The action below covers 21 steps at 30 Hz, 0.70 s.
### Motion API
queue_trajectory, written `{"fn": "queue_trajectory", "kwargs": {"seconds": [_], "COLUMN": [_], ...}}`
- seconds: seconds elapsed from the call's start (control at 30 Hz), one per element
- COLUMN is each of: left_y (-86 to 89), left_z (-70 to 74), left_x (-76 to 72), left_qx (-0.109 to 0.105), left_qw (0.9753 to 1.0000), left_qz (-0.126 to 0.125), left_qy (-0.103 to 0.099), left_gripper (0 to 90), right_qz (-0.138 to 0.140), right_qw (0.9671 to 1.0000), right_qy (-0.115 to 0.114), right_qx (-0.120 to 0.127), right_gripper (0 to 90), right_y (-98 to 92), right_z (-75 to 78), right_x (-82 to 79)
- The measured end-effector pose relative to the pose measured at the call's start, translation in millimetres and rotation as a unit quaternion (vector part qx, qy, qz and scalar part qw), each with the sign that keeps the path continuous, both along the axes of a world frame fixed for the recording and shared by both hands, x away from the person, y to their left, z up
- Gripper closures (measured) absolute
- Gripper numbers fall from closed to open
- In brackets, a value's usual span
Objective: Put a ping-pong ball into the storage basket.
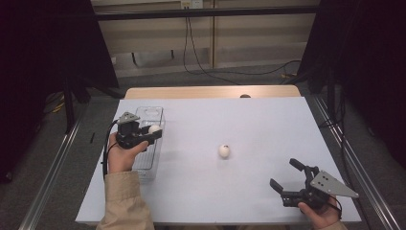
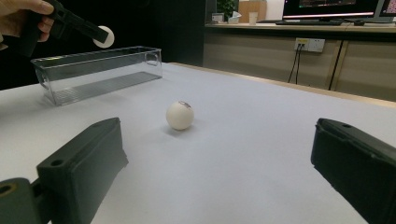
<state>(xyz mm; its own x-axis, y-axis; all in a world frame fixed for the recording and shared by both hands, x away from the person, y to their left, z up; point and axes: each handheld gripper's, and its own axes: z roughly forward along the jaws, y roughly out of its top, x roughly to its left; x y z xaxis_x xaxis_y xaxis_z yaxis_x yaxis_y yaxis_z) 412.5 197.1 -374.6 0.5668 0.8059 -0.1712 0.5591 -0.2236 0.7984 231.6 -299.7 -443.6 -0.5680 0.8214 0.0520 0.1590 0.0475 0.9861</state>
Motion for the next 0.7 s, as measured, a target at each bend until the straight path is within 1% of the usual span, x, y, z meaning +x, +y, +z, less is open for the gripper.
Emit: {"fn": "queue_trajectory", "kwargs": {"seconds": [0.07,0.23,0.3,0.4,0.5,0.57,0.7], "left_y": [1.4,4.2,5.0,5.7,7.0,7.6,8.9], "left_z": [0.0,-0.3,-0.8,-1.3,-1.6,-2.2,-2.9], "left_x": [-0.2,-0.3,-0.3,-0.2,-0.1,-0.2,0.0], "left_qx": [-0.002,0.003,0.009,0.008,0.014,0.011,0.014], "left_qw": [1.0,1.0,0.9999,0.9999,0.9998,0.9997,0.9997], "left_qz": [0.003,0.007,0.011,0.013,0.017,0.019,0.021], "left_qy": [-0.001,-0.001,-0.001,-0.001,-0.001,-0.001,-0.001], "left_gripper": [50.7,50.7,50.6,50.6,50.7,50.6,50.6], "right_qz": [0.0,-0.001,0.0,0.001,-0.001,0.0,0.001], "right_qw": [1.0,1.0,1.0,1.0,1.0,1.0,1.0], "right_qy": [0.0,0.0,0.0,0.0,0.0,-0.001,-0.001], "right_qx": [0.0,0.001,0.001,0.0,0.0,0.001,0.001], "right_gripper": [2.2,2.2,2.2,2.2,2.2,2.2,2.2], "right_y": [0.2,0.0,0.2,0.4,0.2,0.3,0.7], "right_z": [0.1,0.2,0.1,0.2,0.2,0.2,0.3], "right_x": [-0.1,-0.2,-0.1,-0.2,-0.2,-0.3,-0.2]}}
